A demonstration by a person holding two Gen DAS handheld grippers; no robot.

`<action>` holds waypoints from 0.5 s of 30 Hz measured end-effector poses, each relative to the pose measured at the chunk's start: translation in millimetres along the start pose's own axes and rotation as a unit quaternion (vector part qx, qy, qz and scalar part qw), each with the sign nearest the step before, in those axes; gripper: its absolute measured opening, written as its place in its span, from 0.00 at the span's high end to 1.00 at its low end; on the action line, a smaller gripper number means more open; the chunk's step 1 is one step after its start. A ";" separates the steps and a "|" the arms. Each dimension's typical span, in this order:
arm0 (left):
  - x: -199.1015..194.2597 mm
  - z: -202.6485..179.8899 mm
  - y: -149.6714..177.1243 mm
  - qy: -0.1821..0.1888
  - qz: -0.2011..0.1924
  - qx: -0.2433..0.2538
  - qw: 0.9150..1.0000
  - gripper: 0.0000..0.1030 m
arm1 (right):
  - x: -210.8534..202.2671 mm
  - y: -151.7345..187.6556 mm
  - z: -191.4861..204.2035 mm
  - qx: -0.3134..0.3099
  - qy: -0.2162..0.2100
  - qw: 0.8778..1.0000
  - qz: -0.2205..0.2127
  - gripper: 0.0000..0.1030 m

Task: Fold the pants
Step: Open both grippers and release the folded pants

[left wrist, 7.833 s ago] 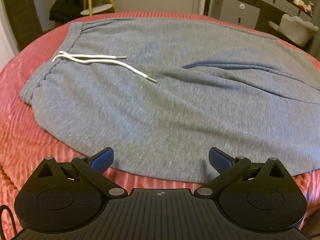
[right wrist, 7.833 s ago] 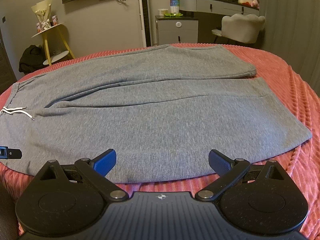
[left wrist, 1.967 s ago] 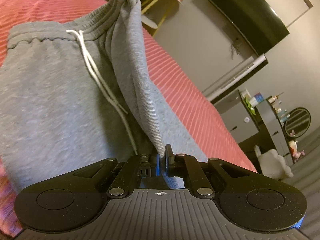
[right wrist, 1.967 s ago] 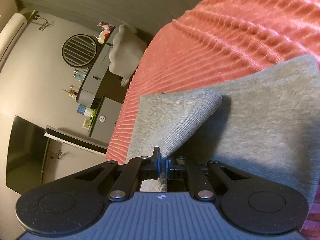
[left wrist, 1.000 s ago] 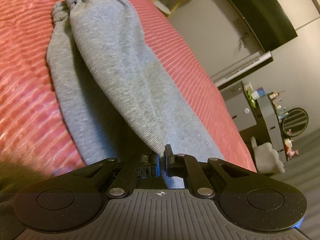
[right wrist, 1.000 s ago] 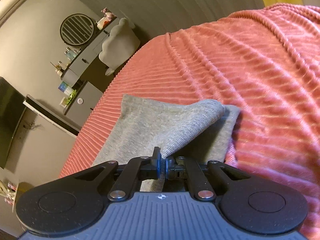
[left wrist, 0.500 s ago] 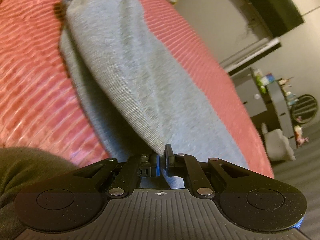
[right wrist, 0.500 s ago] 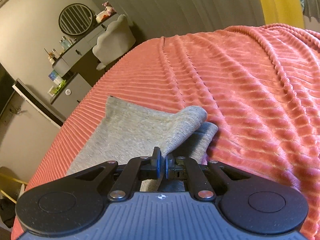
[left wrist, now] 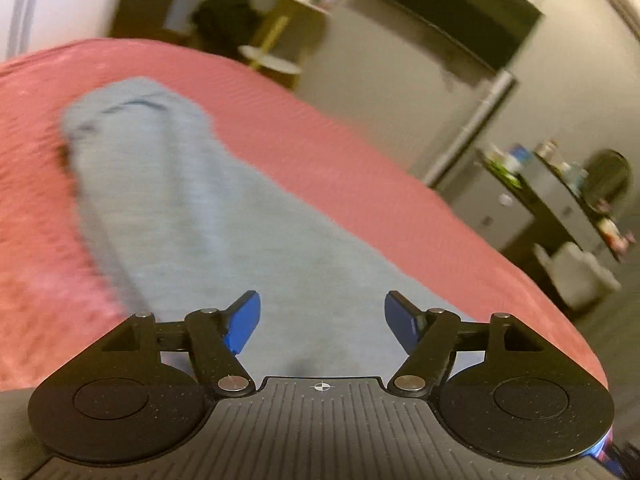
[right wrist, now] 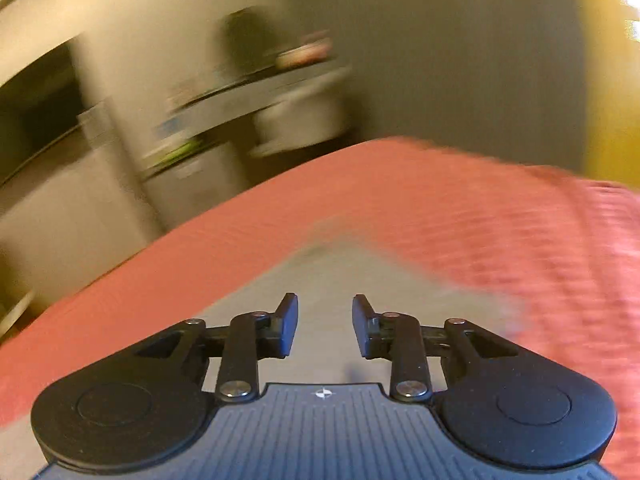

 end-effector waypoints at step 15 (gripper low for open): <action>96.3 -2.2 29.7 -0.078 0.023 0.126 0.989 0.19 | 115.0 17.3 56.5 -0.179 -0.029 0.983 0.010 0.58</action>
Point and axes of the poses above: each gripper's, at about its wrist camera, not at the fingertips, and x roughly the way its jaws point, z to its left, y to its underside, the point moved 4 cm from there along x, roughly the way its jaws point, and after that the axes turned 13 degrees about y, right-handed, at the moved point
